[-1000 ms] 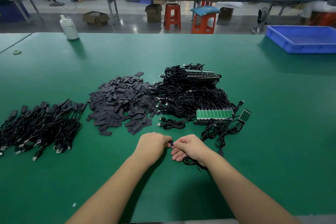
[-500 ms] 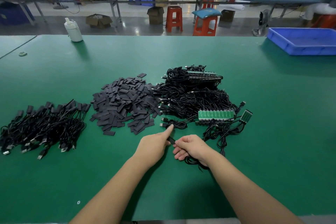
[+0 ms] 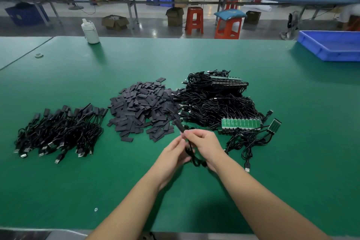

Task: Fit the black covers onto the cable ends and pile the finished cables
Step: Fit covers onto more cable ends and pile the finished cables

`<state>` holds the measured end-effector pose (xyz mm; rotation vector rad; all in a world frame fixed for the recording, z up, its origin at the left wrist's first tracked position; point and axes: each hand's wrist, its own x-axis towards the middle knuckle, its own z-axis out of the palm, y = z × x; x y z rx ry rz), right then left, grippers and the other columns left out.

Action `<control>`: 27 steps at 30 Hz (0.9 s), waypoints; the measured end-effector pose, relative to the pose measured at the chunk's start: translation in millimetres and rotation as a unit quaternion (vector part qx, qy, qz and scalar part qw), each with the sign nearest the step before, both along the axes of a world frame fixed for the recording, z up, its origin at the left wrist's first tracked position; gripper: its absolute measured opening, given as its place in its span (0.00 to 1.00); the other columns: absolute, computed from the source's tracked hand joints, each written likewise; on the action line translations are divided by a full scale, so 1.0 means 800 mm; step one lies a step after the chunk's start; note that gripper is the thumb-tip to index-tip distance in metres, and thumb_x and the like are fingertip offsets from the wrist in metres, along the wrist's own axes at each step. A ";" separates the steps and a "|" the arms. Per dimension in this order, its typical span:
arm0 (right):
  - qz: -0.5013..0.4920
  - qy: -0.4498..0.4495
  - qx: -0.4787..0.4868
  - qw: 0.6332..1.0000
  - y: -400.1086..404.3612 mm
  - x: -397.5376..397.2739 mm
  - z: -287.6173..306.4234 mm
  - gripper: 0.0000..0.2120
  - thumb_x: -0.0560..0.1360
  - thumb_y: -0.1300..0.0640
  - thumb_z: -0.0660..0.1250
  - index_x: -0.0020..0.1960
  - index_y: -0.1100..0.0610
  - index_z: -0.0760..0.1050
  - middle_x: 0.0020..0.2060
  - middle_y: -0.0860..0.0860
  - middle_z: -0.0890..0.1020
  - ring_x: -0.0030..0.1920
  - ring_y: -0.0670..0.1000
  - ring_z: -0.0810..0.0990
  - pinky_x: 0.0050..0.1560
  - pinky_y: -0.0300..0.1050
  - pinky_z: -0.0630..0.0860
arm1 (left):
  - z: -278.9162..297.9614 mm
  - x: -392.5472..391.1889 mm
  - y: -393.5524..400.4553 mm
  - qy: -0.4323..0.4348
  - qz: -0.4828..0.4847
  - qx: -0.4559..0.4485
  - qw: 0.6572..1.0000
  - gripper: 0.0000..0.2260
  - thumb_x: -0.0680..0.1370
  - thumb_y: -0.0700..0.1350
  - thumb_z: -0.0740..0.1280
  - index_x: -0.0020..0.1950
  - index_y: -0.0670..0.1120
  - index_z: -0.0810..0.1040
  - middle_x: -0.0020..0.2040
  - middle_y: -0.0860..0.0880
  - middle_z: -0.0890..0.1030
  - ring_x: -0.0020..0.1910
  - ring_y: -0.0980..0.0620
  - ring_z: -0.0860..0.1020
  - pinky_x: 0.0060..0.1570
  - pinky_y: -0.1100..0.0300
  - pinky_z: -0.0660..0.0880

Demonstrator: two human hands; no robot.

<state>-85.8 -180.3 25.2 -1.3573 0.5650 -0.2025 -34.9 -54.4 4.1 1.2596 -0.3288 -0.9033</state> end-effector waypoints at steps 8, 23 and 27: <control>-0.042 0.002 -0.032 0.999 0.006 0.018 0.018 0.07 0.77 0.51 0.72 0.50 0.52 0.86 0.38 0.45 0.82 0.38 0.46 0.72 0.42 0.38 0.72 | 0.011 -0.004 0.015 -0.131 0.041 0.069 0.988 0.08 0.82 0.44 0.64 0.46 0.42 0.79 0.42 0.44 0.85 0.41 0.51 0.82 0.44 0.61 0.76; -0.176 0.189 -0.610 0.749 -0.181 -0.089 0.066 0.19 0.76 0.64 0.62 0.65 0.55 0.78 0.62 0.58 0.79 0.65 0.62 0.70 0.68 0.56 0.65 | 0.017 0.256 0.220 -0.429 0.229 0.621 0.615 0.13 0.81 0.43 0.58 0.56 0.38 0.79 0.52 0.37 0.80 0.47 0.37 0.77 0.43 0.51 0.74; -0.088 0.284 -0.453 0.841 -0.218 -0.103 0.063 0.28 0.78 0.64 0.60 0.77 0.54 0.63 0.72 0.56 0.72 0.57 0.56 0.77 0.54 0.47 0.74 | 0.007 0.260 0.224 -0.422 0.184 0.700 0.546 0.14 0.80 0.44 0.59 0.58 0.37 0.78 0.59 0.37 0.74 0.56 0.36 0.73 0.52 0.47 0.72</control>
